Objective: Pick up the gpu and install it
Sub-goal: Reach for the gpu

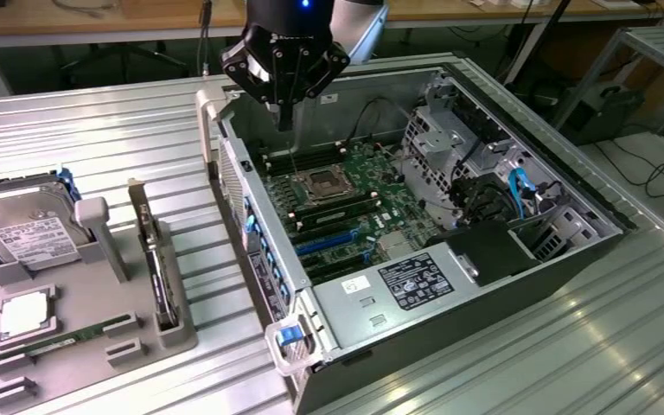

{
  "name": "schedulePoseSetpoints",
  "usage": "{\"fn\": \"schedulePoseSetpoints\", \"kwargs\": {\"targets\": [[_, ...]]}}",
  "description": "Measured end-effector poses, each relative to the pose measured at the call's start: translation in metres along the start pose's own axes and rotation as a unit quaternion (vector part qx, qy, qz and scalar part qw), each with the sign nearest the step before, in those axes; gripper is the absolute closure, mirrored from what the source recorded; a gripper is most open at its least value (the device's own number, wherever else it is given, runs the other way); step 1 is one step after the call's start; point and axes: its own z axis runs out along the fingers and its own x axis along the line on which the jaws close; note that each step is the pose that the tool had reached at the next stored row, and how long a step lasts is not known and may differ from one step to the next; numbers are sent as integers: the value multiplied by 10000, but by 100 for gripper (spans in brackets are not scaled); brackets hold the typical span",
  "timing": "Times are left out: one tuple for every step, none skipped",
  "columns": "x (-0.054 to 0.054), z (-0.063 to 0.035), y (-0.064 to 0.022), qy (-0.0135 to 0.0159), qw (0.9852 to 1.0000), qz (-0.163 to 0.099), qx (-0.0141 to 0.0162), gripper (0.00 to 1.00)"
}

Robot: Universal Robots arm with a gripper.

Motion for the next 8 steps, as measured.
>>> {"fn": "schedulePoseSetpoints", "kwargs": {"targets": [[4, 0, 0, 0, 10000, 0, 0, 89], [8, 0, 0, 0, 10000, 0, 0, 89], [11, -1, -1, 0, 10000, 0, 1, 89], [15, -1, -1, 0, 10000, 0, 0, 89], [17, -1, -1, 0, 10000, 0, 0, 89], [21, 0, -2, 0, 10000, 0, 0, 89], [25, -1, -2, 0, 10000, 0, 0, 89], [28, -1, -2, 0, 10000, 0, 0, 89]]}}
